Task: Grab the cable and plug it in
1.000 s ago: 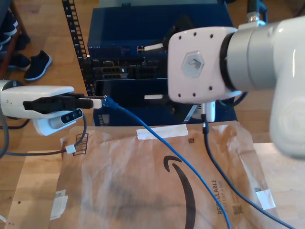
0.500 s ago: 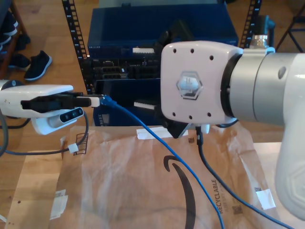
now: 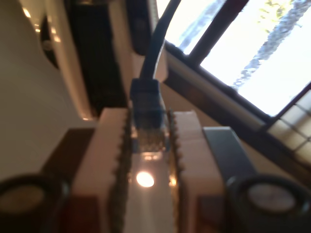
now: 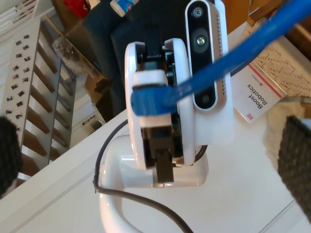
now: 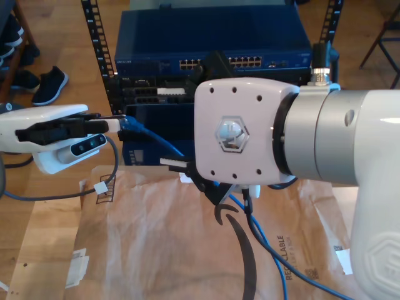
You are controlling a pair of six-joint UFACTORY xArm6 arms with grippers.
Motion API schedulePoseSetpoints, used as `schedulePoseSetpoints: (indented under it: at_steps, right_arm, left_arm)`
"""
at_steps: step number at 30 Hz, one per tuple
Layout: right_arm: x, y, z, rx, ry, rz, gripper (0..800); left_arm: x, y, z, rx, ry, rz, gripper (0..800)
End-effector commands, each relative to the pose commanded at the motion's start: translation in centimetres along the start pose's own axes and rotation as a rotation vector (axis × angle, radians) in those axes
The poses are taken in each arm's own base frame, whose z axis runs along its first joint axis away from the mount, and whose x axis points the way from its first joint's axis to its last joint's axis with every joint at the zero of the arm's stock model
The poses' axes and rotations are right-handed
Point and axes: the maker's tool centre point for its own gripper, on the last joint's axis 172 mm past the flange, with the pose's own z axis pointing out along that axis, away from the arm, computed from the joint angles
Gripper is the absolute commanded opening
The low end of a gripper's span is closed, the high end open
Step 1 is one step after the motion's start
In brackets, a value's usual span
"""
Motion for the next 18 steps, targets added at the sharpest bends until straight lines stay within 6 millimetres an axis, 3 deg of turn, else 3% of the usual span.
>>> schedulePoseSetpoints:
  at_steps: [9, 14, 18]
  right_arm:
    - [-0.3, -0.5, 0.3, 0.014, -0.002, -0.005, 706]
    - [-1.4, 1.0, 1.6, -0.018, -0.021, -0.025, 671]
    - [-1.3, 1.4, 1.8, -0.025, -0.018, -0.025, 658]
  left_arm:
    - [0.2, 0.2, 0.7, 0.017, 0.007, -0.009, 24]
    - [0.4, 0.1, 1.0, 0.026, 0.008, -0.013, 24]
    - [0.4, 0.2, 1.1, 0.028, 0.011, -0.014, 24]
